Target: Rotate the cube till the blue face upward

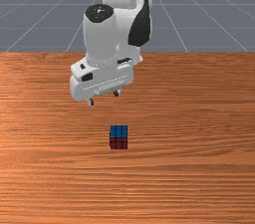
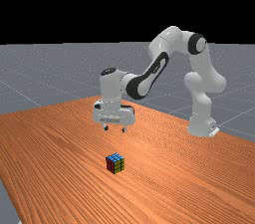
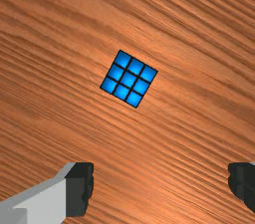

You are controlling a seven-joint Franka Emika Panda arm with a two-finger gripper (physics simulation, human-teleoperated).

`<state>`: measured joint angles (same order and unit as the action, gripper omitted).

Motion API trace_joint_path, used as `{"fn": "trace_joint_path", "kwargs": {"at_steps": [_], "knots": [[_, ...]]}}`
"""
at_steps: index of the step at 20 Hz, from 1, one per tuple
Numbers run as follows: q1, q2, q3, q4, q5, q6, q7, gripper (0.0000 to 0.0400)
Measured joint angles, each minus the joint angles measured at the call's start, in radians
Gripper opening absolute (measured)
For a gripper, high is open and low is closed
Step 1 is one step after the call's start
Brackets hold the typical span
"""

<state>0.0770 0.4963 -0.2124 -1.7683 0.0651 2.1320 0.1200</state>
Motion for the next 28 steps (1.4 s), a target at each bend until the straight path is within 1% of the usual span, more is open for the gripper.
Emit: {"fn": "trace_joint_path", "kwargs": {"at_steps": [12, 17, 22, 25, 26, 27, 28], "knots": [[0.046, 0.043, -0.063, 0.063, 0.066, -0.089, 0.418, 0.0400], [0.046, 0.075, -0.065, 0.089, 0.082, -0.085, 0.458, 0.0400], [0.041, 0.182, -0.051, 0.175, 0.109, -0.073, 0.500, 0.0400], [0.047, 0.201, -0.048, 0.183, 0.108, -0.072, 0.509, 0.0400], [0.048, 0.201, -0.047, 0.184, 0.108, -0.071, 0.510, 0.0243], [0.048, 0.201, -0.048, 0.184, 0.109, -0.071, 0.511, 0.0148], [0.048, 0.200, -0.048, 0.185, 0.110, -0.071, 0.513, 0.0090]]}}
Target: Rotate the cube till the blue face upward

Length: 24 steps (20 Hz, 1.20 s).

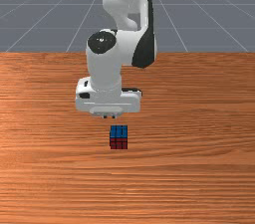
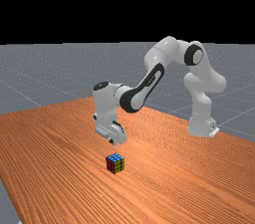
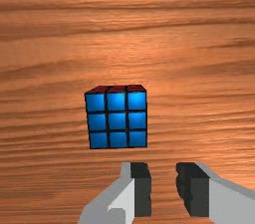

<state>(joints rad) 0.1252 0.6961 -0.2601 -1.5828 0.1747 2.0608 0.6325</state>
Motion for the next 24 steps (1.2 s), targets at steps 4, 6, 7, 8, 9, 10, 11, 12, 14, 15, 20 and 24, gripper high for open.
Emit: {"fn": "trace_joint_path", "kwargs": {"at_steps": [4, 6, 7, 8, 9, 10, 11, 12, 14, 15, 20, 24], "knots": [[-0.002, -0.003, 0.001, 0.001, 0.006, 0.001, 0.004, 0.0012], [-0.001, -0.001, 0.002, 0.000, 0.006, 0.005, 0.004, 0.0004], [0.003, 0.002, 0.002, -0.002, 0.005, 0.012, 0.010, 0.0003], [0.011, 0.006, 0.005, -0.005, 0.005, 0.027, 0.018, 0.0002], [0.020, 0.011, 0.009, -0.007, 0.007, 0.048, 0.026, 0.0001], [0.028, 0.017, 0.014, -0.009, 0.010, 0.072, 0.031, 0.0001], [0.036, 0.024, 0.019, -0.010, 0.011, 0.091, 0.035, 0.0000], [0.043, 0.033, 0.025, -0.009, 0.013, 0.105, 0.037, 0.0000], [0.049, 0.062, 0.036, -0.008, 0.020, 0.135, 0.038, 0.0000], [0.051, 0.074, 0.039, -0.011, 0.024, 0.158, 0.039, 0.0000], [0.051, 0.076, 0.044, -0.032, 0.036, 0.244, 0.034, 0.0000], [0.077, 0.059, 0.042, -0.075, 0.032, 0.295, 0.056, 0.0027]]}}
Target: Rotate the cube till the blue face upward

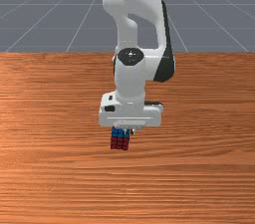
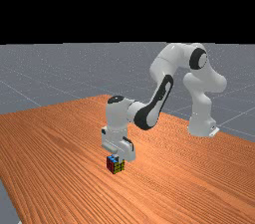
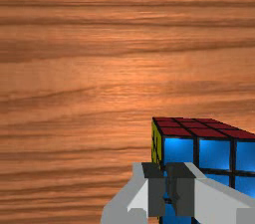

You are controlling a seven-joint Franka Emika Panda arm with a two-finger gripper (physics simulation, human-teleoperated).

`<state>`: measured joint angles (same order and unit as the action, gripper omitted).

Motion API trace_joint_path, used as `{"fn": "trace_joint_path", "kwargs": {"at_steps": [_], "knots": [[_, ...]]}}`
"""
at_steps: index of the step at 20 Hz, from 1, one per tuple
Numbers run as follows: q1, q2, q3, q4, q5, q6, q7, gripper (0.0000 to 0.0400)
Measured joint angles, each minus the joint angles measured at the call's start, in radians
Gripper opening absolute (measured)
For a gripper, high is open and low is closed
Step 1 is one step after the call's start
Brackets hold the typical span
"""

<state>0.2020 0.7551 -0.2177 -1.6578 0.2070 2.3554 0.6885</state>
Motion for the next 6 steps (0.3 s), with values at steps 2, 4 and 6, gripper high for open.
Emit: {"fn": "trace_joint_path", "kwargs": {"at_steps": [2, 4, 6], "knots": [[0.038, -0.006, -0.005, -0.020, -0.017, 0.030, 0.031, 0.0015], [0.086, 0.006, -0.001, -0.039, -0.035, 0.049, 0.062, 0.0001], [0.121, 0.024, -0.002, -0.053, -0.051, 0.059, 0.085, 0.0000]]}}
